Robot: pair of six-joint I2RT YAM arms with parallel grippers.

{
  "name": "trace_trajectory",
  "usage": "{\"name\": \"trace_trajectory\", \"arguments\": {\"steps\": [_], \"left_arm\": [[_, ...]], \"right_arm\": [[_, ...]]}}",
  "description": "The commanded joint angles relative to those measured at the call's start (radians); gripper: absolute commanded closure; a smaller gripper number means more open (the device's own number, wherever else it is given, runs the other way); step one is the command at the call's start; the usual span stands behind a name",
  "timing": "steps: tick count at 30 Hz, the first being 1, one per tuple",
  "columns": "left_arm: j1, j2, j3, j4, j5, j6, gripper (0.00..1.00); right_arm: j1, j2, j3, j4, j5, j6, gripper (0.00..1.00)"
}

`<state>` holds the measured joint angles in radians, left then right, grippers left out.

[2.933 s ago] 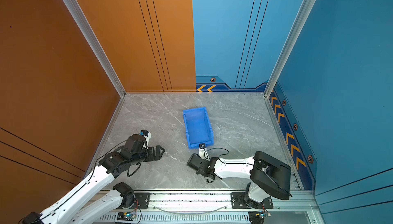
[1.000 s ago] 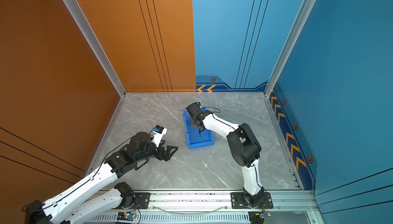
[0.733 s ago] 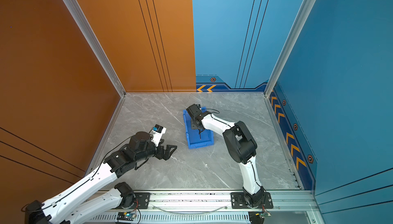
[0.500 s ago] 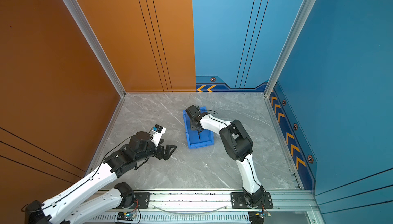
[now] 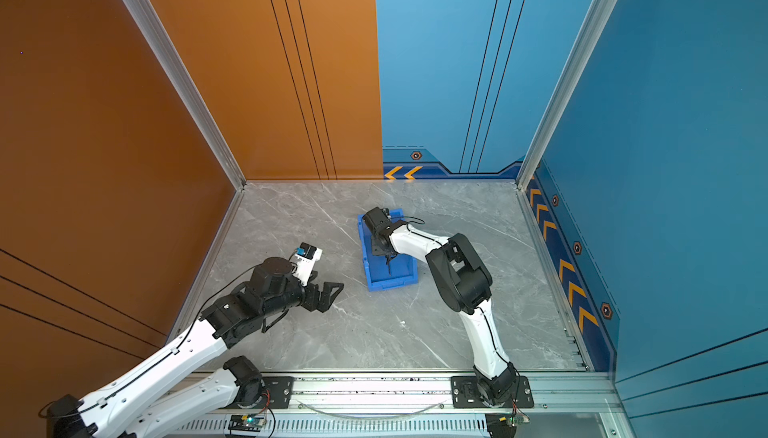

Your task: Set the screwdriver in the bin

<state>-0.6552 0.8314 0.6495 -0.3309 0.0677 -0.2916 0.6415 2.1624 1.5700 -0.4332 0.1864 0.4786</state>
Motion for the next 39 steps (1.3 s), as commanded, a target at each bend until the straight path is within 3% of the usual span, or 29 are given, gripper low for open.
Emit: {"name": "trace_trajectory", "arguments": {"steps": [1,6,16,21,26,33,39], "left_arm": [[0.000,-0.017,0.015,-0.020,-0.017,0.003,0.02],[0.002,-0.028,0.016,-0.020,-0.014,0.005,0.02],[0.005,-0.077,0.003,-0.024,-0.008,0.003,0.02],[0.004,-0.105,-0.010,-0.030,-0.015,0.001,0.02],[0.012,-0.149,-0.026,-0.044,-0.026,0.001,0.02],[0.047,-0.215,-0.074,-0.079,-0.054,-0.021,0.02],[0.069,-0.220,-0.074,-0.102,-0.190,-0.027,0.02]], "right_arm": [[0.002,0.004,0.013,0.013,0.008,0.012,0.73],[0.005,-0.014,0.008,0.013,0.017,0.014,0.70],[0.036,-0.110,0.007,0.002,0.087,-0.020,0.53],[0.053,-0.180,-0.001,-0.042,0.146,-0.026,0.50],[0.126,-0.287,-0.025,-0.115,0.245,-0.021,0.47],[0.210,-0.485,-0.110,-0.202,0.365,0.030,0.30],[0.192,-0.686,-0.294,-0.126,0.371,-0.034,0.21]]}}
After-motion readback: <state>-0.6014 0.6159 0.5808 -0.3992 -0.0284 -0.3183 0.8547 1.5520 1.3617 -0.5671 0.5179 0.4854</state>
